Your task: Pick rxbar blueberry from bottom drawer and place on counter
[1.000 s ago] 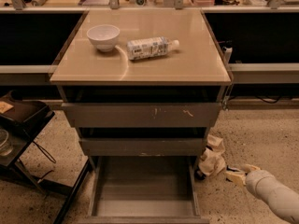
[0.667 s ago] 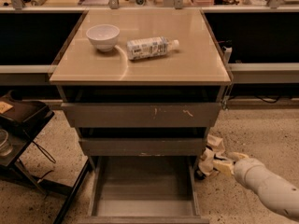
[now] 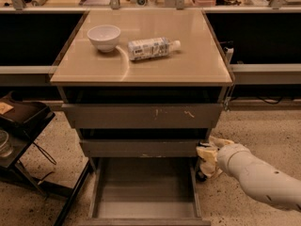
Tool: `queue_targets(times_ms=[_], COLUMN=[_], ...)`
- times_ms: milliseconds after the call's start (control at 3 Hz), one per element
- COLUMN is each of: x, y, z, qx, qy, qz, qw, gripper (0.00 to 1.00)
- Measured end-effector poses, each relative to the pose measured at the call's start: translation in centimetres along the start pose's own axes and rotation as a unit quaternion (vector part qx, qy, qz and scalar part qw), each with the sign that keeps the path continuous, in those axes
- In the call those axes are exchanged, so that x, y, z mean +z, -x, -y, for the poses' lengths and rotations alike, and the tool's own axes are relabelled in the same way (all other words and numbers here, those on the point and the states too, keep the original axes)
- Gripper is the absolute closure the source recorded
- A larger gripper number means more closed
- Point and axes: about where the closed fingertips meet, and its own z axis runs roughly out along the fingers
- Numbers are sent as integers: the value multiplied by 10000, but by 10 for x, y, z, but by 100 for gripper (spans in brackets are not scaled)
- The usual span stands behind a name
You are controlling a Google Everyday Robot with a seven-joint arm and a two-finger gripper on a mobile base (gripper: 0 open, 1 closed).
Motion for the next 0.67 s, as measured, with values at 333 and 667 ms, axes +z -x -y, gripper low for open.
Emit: queue_targets(times_ms=[333,667], x=[0,-10], y=[1,32], z=[0,-3], qx=[0,-55], qy=[-1,175], qz=[5,254], qw=[10000,9995], gripper=[100,100])
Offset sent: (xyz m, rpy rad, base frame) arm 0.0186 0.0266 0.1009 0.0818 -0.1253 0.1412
